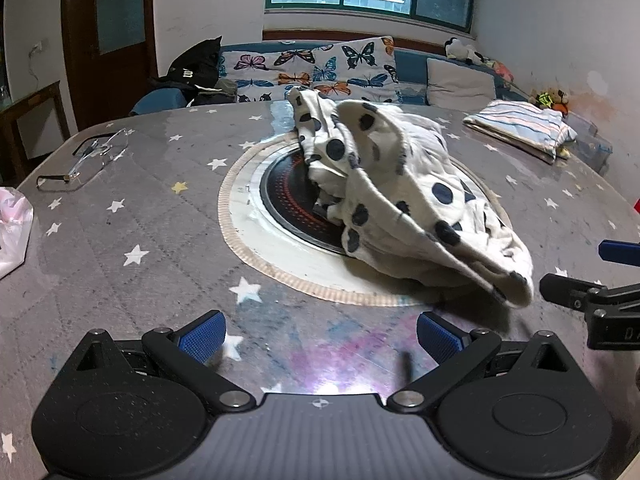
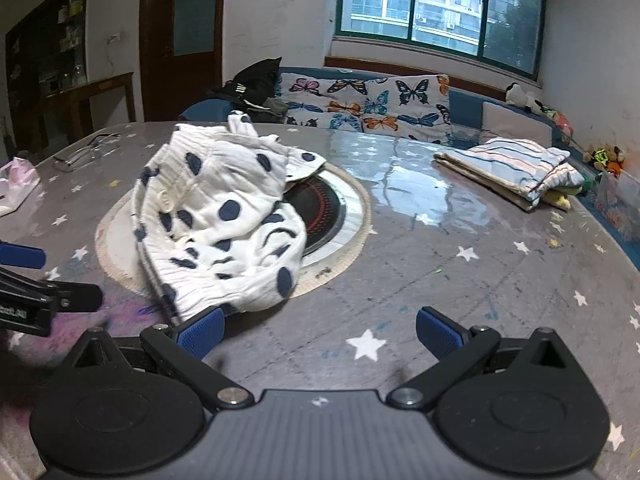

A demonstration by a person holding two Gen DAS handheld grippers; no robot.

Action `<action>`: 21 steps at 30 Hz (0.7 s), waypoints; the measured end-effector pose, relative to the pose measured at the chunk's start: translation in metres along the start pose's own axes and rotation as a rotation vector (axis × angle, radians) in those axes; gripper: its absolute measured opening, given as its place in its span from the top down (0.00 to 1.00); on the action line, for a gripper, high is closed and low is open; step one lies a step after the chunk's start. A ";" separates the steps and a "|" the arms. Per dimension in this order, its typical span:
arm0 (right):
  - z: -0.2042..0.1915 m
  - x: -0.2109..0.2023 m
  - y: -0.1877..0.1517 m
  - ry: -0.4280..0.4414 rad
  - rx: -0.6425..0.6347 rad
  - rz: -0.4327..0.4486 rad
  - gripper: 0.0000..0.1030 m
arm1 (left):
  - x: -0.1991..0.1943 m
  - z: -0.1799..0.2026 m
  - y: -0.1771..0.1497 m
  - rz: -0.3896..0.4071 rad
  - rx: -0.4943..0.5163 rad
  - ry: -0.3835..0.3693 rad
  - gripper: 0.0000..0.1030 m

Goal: Fold clothes
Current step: 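Move both grippers toward the crumpled white polka-dot pants on the cooktop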

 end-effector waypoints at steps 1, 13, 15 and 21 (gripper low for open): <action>-0.004 0.000 0.001 0.013 -0.003 0.004 0.00 | -0.001 0.001 0.000 -0.001 0.003 -0.001 0.00; -0.002 -0.022 -0.018 0.116 -0.024 0.034 0.00 | -0.001 0.015 -0.009 -0.028 0.029 0.029 0.00; 0.007 -0.035 -0.022 0.128 -0.025 0.030 0.00 | -0.001 0.016 -0.009 -0.033 0.035 0.033 0.00; 0.033 -0.073 -0.035 0.165 -0.030 0.020 0.00 | -0.001 0.020 -0.009 -0.038 0.049 0.048 0.00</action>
Point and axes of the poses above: each gripper's, at about its wrist camera, not at the fingertips, and x roughly the way its jaws point, z to its right, y to its top, the point moved 2 cm from there along x, roughly the way its jaws point, and after that the axes turned 8 degrees about -x, right-handed, at the moved point
